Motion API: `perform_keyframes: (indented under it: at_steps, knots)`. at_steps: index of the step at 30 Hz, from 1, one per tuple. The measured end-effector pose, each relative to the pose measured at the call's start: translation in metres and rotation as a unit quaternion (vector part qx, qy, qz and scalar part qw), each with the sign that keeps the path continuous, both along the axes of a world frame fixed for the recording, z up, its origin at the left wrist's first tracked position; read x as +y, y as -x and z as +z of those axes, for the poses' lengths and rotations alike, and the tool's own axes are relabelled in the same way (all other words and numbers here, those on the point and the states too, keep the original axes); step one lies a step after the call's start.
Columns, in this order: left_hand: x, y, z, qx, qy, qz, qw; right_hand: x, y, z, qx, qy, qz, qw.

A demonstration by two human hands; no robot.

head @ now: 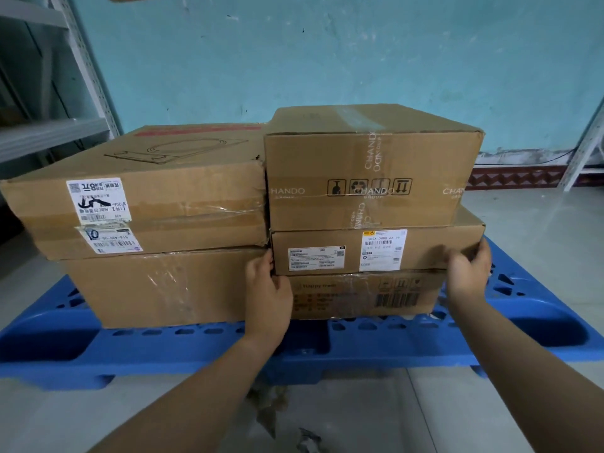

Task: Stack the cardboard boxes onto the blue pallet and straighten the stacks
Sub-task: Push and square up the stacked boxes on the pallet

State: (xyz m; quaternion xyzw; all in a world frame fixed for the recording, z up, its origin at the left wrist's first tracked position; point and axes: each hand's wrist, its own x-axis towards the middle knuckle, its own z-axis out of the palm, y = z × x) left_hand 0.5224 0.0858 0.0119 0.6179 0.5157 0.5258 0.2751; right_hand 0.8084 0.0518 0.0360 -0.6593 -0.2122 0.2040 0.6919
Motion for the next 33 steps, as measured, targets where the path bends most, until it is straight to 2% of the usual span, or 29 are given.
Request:
perform_keyframes:
  at_steps: [14,22,25,27,33]
  knots:
    - [-0.007,-0.017,0.002,-0.024,0.0,0.066,0.998,-0.002,0.014,-0.01,-0.047,0.02,-0.04,0.998]
    - [-0.01,-0.012,-0.006,-0.089,0.056,0.06,0.993,-0.013,0.018,-0.031,-0.012,-0.009,0.002,1.0]
    - [-0.017,-0.014,-0.022,-0.082,0.106,0.034,0.99,-0.017,0.028,-0.054,0.027,0.016,0.064,0.997]
    - [-0.02,-0.015,-0.031,-0.086,0.12,0.015,0.989,-0.016,0.032,-0.062,0.021,0.041,0.098,0.994]
    - [-0.019,-0.011,-0.04,-0.072,0.139,0.02,0.987,-0.013,0.029,-0.067,0.0,0.054,0.083,0.995]
